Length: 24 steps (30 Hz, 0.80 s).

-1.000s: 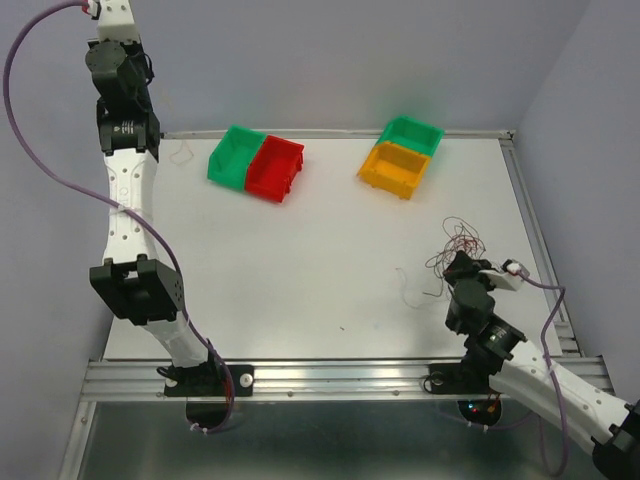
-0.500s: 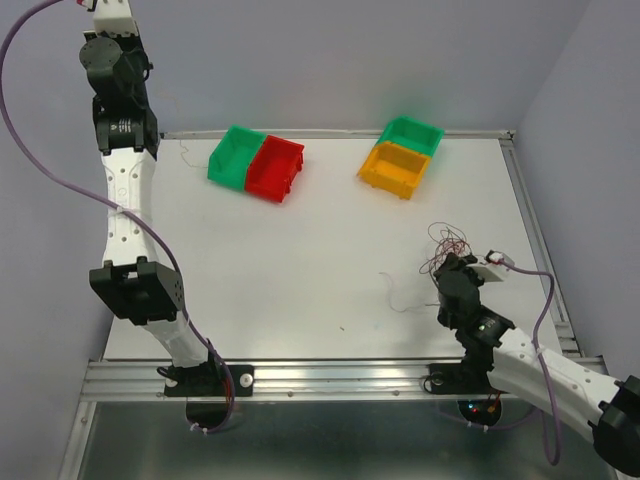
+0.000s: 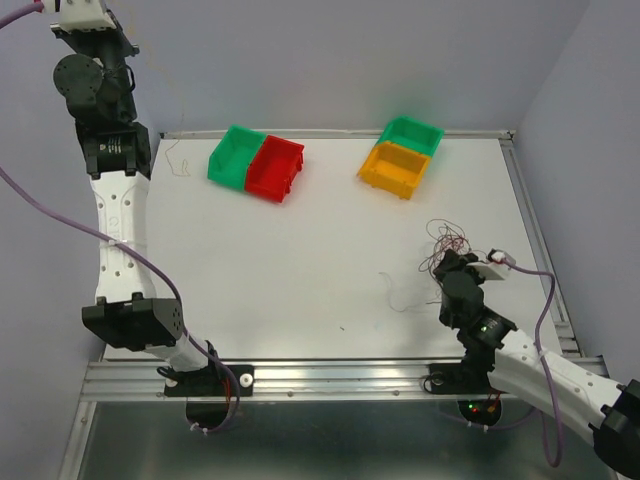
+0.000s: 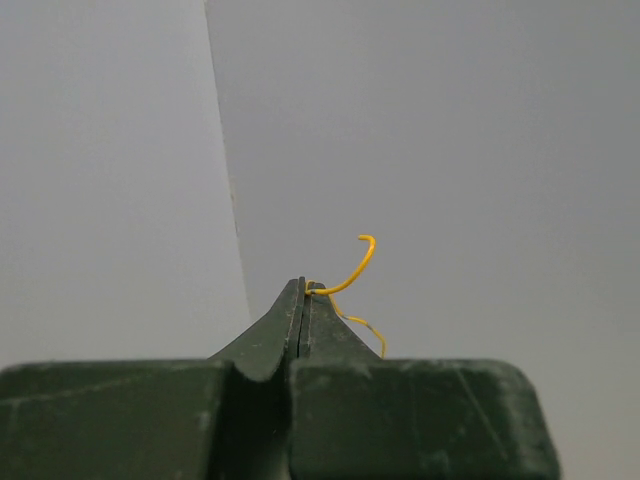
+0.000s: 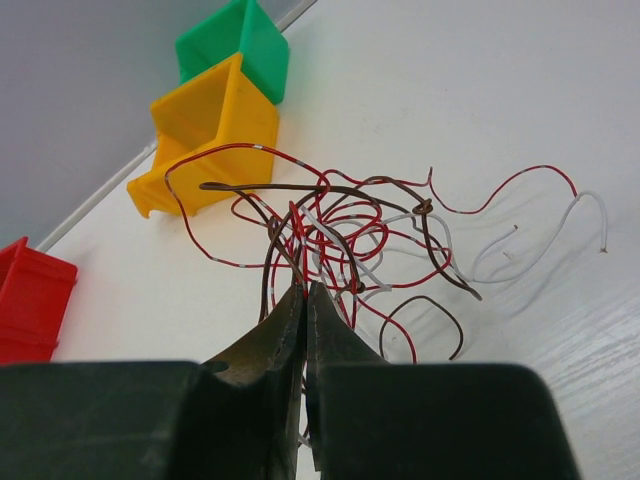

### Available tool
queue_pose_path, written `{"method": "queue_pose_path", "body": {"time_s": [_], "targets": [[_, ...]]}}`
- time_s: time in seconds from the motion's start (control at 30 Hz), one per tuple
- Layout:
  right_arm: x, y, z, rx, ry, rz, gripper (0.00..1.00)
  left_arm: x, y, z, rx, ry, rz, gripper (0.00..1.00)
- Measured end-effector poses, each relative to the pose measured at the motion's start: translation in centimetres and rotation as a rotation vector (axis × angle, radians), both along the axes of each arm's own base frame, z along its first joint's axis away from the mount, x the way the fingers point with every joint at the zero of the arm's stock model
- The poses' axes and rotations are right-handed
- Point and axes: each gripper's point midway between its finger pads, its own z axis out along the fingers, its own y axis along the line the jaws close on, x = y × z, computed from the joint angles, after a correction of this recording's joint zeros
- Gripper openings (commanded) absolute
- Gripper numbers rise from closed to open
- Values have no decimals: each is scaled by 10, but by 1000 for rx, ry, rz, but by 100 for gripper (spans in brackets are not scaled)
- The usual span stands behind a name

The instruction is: Untangle the cables

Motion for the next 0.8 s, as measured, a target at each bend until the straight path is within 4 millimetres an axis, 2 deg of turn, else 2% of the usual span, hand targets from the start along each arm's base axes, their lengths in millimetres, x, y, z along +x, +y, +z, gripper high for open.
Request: {"method": "queue_pose_path", "body": {"time_s": [0.17,0.4,0.63,0.8], "targets": [[1,3,1,4,-5,13,0,-28,-11,31,3,-112,-35,0],[4,9,7,13,-25,42,0,-42,-18,57,-6,-191,-72,0],[6,12,10,16,-35,56,0,-32,-29,76,1,-243,-131,0],[6,13,12,18,-41,63,1,-7,-31,67,-15,-230,-155,0]]}}
